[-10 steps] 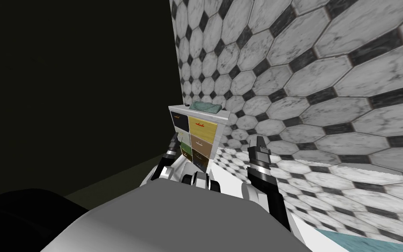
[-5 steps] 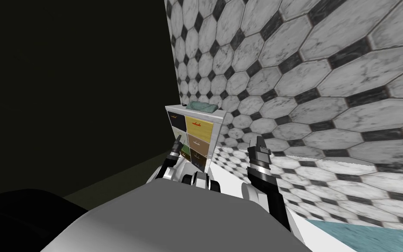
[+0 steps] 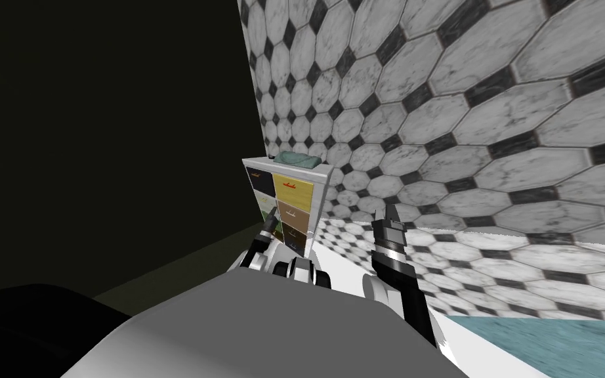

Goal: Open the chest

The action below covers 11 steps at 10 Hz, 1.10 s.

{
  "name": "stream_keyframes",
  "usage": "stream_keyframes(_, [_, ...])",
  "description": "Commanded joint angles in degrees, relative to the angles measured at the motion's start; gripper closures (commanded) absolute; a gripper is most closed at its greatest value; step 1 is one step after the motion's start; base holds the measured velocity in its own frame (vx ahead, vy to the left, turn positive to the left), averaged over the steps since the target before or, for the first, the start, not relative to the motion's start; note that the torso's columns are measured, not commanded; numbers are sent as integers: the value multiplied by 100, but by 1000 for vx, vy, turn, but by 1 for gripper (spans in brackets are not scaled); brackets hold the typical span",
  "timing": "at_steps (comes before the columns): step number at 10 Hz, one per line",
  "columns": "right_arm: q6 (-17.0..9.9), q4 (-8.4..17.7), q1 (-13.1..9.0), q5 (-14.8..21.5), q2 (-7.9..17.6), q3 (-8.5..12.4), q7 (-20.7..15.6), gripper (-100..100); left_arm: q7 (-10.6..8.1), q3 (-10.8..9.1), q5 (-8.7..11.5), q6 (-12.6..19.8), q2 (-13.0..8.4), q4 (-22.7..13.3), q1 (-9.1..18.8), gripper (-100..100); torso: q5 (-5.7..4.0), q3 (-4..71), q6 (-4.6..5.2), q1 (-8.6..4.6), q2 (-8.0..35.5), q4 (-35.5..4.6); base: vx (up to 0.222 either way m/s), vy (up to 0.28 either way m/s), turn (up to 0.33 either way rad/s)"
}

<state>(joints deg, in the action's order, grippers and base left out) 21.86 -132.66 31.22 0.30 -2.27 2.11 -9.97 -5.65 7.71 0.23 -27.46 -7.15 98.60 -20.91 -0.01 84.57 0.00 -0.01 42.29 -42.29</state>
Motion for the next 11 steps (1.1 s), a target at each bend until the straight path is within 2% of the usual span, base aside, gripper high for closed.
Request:
stream_keyframes(1, [0, 0, 0, 0, 0, 0, 0, 0, -2, 97, -27, -11, 13, -281, 73, -100, 1, 2, 0, 3, -2, 1, -6, -36, -70])
stream_keyframes(4, [0, 0, 0, 0, 0, 0, 0, 0, 1, 210, -60, -35, 59, -628, 167, -100, 0, 1, 0, 0, -1, 0, -7, -38, -59])
stream_keyframes(5, [0, 0, 0, 0, 0, 0, 0, 0, 3, 281, -81, -51, 106, -848, 226, -100, 0, 1, 0, 0, 0, 0, -11, -48, -104])
stream_keyframes(6, [0, 0, 0, 0, 0, 0, 0, 0, 3, 281, -81, -51, 106, -848, 226, -100, -1, -1, 1, -4, 3, 0, -8, -39, -27])
stream_keyframes(8, [0, 0, 0, 0, 0, 0, 0, 0, 5, 363, -106, -69, 201, -1101, 295, -100, 2, 1, 0, 6, -1, 1, -5, -29, -42])
stream_keyframes(9, [0, 0, 0, 0, 0, 0, 0, 0, -5, 322, -91, -86, 158, -1070, 303, -100, 2, 1, 1, 3, -2, 1, -3, -15, -16])
stream_keyframes(10, [0, 0, 0, 0, 0, 1, 0, 0, -11, 317, -89, 72, 155, -939, 324, -100, 1, 1, -1, 7, -1, 0, 59, -9, -5])
stream_keyframes(11, [0, 0, 1, 0, 1, 1, 0, 0, -6, 320, -91, -4, 163, -998, 325, -100, 2, 10, 0, 5, -18, 4, 39, -5, -3])
